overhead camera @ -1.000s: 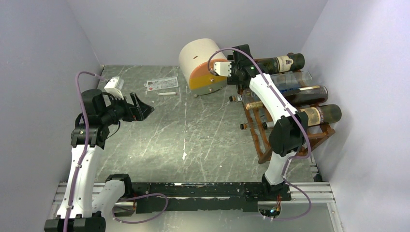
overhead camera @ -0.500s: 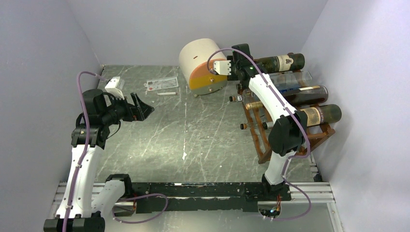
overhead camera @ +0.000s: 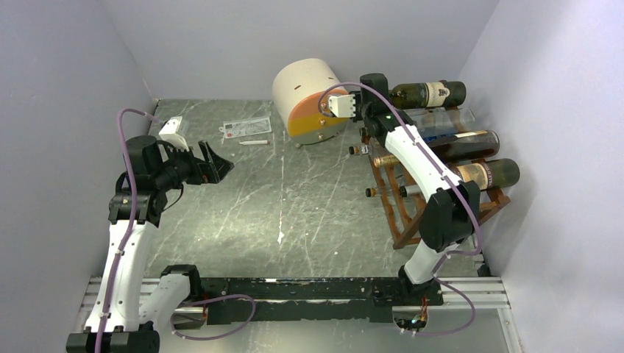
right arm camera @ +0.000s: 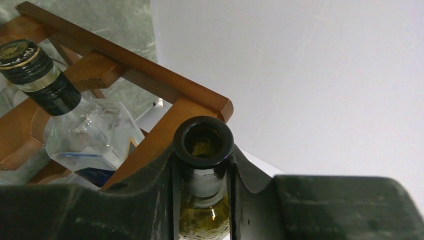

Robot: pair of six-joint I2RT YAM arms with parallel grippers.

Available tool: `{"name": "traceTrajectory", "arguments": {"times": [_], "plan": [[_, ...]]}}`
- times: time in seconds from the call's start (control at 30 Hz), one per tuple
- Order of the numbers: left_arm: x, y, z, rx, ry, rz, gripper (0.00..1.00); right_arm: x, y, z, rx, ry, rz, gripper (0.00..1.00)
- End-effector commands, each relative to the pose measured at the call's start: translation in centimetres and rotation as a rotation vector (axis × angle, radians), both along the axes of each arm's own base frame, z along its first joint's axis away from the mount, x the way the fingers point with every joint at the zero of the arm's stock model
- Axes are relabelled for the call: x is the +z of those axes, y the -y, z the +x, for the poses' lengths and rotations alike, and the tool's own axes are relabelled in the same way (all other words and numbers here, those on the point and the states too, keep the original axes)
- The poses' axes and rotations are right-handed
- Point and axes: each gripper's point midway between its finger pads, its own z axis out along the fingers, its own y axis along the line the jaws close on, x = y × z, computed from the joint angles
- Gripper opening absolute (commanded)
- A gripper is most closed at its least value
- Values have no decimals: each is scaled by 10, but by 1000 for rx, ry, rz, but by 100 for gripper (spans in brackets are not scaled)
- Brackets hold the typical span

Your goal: Take the wine bottle off the wine rack

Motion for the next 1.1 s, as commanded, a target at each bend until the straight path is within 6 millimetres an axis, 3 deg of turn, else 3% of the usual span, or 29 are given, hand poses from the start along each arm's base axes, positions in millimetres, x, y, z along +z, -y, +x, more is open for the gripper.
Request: {"name": "traceTrajectory", "arguments": {"times": [0.0,0.23,0.47,0.63,0.73,0.87,1.07], "plan": [[11,-2,0,10,29,13,98,76,7,2,-19,246,-19,0],[10,-3,-1,22,25,14,98,111,6,-4,-16,353,-16,0],[9,-4,-2,32,23,12,98,174,5,-21,-12,539,84,0],[11,-3,-3,34,23,0,98,204,-7,-36,29,571,207,0],[12,-3,-3,37,22,-11,98,220,-31,-52,91,588,264,0],[14,-2,-4,39,18,-23,98,241,-87,-82,217,615,393,0],[23,-4,-11,59,31,-25,98,271,-158,-127,364,557,741,0]]}}
